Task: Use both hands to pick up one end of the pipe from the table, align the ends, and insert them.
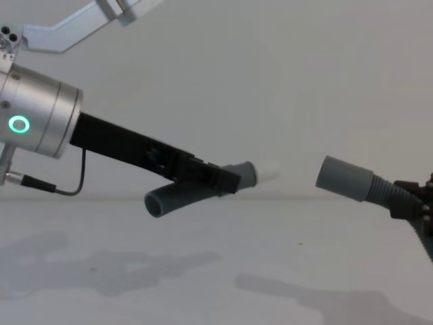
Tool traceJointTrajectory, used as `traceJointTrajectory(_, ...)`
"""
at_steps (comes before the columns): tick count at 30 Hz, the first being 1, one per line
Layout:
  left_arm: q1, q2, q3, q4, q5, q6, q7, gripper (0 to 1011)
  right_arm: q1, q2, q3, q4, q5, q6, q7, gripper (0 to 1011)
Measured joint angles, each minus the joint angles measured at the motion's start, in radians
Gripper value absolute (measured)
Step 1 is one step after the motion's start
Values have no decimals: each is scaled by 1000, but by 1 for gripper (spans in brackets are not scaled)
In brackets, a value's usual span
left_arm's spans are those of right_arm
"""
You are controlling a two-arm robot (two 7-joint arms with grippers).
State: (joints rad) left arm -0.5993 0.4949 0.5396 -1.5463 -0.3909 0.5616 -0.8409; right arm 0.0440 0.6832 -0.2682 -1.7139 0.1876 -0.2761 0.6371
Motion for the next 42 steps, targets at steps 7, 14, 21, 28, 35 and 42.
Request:
traceJointTrajectory(7,-31,21,26,16,-19,17,-73,348,3,20,-3,15,-22,-65,9,93)
traceJointTrajectory(14,-58,34,50,30,-33,29,-133,348,4,34,-6,24,-55,-119,6,94)
traceJointTrajectory(21,-86,40,74,43,-42,34,-179,348,5,46,-11,34,-99,-180,-9,93)
traceJointTrajectory(28,-111,40,95,59,-51,34,-220,348,5,49,-18,40,-132,-205,-25,93)
traceJointTrajectory(35,-130,39,111,71,-60,37,-247,348,5,45,-22,43,-164,-209,-49,93)
traceJointTrajectory(42,-142,39,124,81,-70,48,-266,348,4,28,-24,44,-207,-193,-92,94)
